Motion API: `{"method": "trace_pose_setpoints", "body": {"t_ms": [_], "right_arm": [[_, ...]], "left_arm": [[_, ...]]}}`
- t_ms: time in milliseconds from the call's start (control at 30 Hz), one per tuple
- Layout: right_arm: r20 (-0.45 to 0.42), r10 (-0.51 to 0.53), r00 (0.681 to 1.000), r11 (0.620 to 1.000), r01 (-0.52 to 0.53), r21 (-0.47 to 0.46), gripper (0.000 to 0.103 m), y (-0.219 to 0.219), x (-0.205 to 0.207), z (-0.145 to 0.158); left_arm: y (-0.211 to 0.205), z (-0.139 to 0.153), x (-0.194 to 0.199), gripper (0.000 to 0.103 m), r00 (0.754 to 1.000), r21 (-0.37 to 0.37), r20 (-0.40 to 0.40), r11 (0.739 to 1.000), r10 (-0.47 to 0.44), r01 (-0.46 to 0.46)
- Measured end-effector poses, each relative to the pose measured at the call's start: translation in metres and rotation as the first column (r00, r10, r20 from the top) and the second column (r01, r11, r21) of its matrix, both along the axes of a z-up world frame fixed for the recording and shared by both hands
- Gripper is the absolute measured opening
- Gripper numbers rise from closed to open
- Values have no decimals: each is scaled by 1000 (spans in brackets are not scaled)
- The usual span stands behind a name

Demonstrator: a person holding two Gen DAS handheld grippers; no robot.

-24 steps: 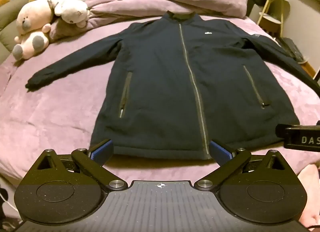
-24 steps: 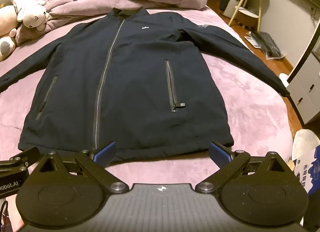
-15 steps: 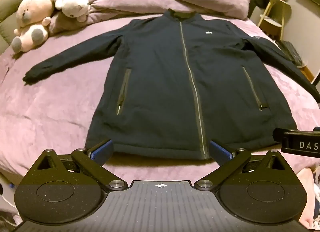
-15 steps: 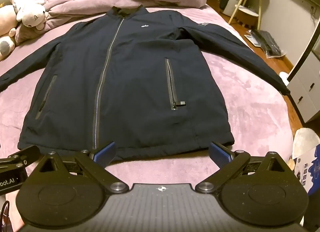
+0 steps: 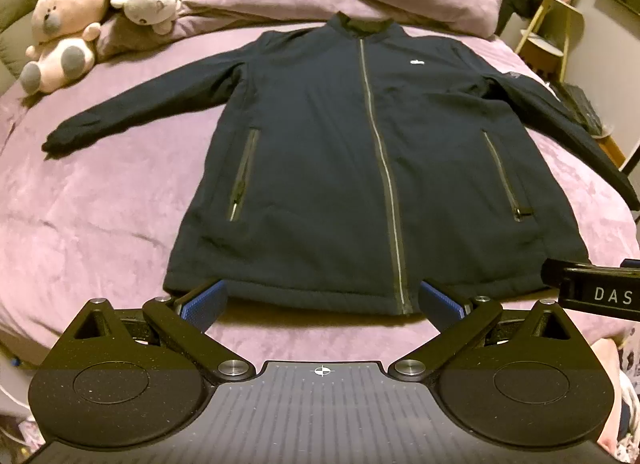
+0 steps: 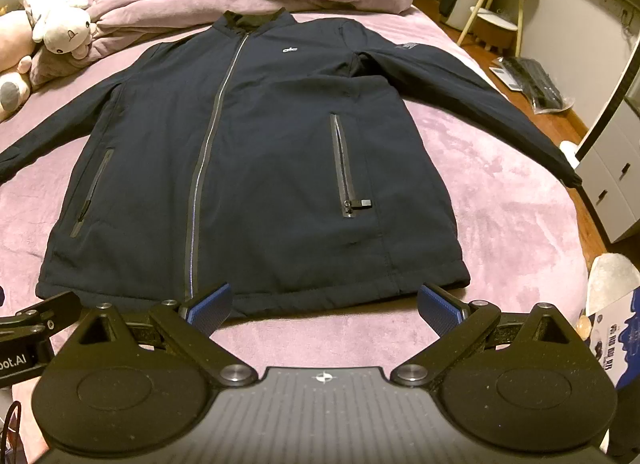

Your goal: Fold large clothes

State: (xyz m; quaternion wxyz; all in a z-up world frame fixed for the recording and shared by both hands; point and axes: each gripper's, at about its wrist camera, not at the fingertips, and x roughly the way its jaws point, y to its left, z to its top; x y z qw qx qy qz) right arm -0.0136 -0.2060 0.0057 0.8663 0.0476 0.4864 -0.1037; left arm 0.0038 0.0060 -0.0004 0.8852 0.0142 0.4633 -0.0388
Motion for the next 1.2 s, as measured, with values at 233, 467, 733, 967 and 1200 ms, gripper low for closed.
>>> {"method": "trace_pose_setpoints", "body": {"t_ms": [233,467,733,967,1200], "right_arm": [[0,0,1000,1000,0,3,99,-1,-1,1],[1,1,1000,1000,-1,3,99,-1,-1,1],[2,-2,1000,1000,2,5,99,-1,-2,1],[0,-7,1000,1000,7,6,99,-2,-4,2],[-4,-9,1000,1000,9,7,99,-2,-3,0]], "left_arm": [[0,-1,-1,103,1000,0,0,1000,-2,2],[-1,-1,-1,103,1000,-7,2,1000,5,-5],[0,-1,-2,103,1000,-11,1,1000,6,-6],[0,0,-2,103,1000,-10,3,1000,2,-2],[-1,0,0,103,1000,-13,1,1000,2,-2]]}}
